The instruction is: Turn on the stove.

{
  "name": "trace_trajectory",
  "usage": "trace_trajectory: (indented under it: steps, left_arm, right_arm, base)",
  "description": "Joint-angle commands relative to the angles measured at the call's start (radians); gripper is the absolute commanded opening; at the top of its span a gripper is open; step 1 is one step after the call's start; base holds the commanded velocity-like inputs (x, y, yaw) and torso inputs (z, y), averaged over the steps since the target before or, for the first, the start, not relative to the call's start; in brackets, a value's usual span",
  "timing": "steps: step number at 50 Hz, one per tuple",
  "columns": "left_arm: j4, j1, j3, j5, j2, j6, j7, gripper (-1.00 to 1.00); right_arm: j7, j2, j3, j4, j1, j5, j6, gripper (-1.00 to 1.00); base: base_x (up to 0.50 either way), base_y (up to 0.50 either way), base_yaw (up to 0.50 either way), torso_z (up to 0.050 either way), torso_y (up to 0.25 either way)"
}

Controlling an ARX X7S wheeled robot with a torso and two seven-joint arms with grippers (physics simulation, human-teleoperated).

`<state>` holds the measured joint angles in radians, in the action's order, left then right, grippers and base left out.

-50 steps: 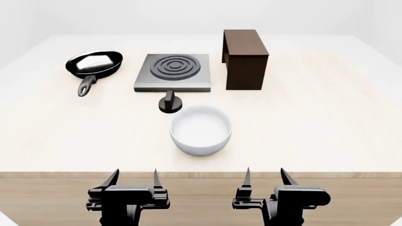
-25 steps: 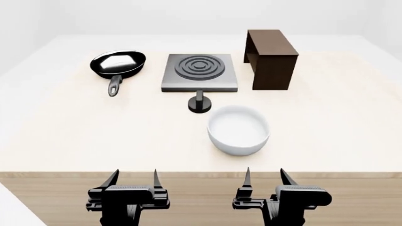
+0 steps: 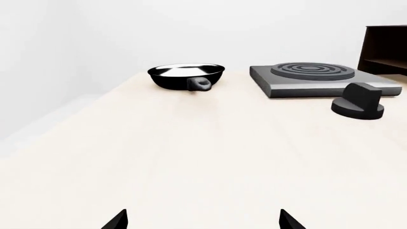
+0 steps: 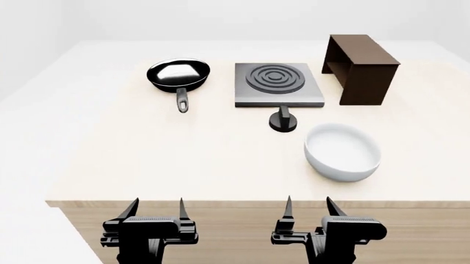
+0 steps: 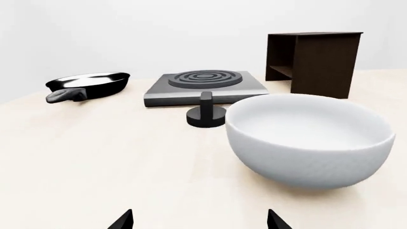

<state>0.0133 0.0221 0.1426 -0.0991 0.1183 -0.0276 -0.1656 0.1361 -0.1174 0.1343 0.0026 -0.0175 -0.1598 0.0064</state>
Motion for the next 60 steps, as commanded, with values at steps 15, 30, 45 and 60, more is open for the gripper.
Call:
trace_trajectory:
  steps: [15, 30, 45, 60]
  left_arm:
    - [-0.01, -0.007, 0.002, -0.016, 0.004, 0.012, 0.006, 1.0]
    - [0.004, -0.001, 0.015, -0.025, 0.014, 0.023, -0.005, 1.0]
    - [-0.003, 0.0, 0.026, -0.037, 0.024, 0.016, -0.017, 1.0]
    - [0.001, 0.002, 0.037, -0.045, 0.032, 0.023, -0.026, 1.0]
  right_arm:
    - [0.009, -0.006, 0.009, -0.011, 0.005, 0.011, 0.006, 1.0]
    - [0.0, -0.014, 0.011, -0.017, 0.0, -0.048, 0.037, 1.0]
    - [-0.013, -0.024, 0.02, -0.015, -0.002, -0.09, 0.04, 1.0]
    - [-0.003, -0.034, 0.028, -0.025, 0.002, -0.099, 0.034, 1.0]
  base:
    - [0.0, 0.5, 0.0, 0.0, 0.0]
    - [0.0, 0.01, 0.0, 0.0, 0.0]
    - [0.4, 0.0, 0.0, 0.0, 0.0]
    - [0.5, 0.0, 0.0, 0.0, 0.0]
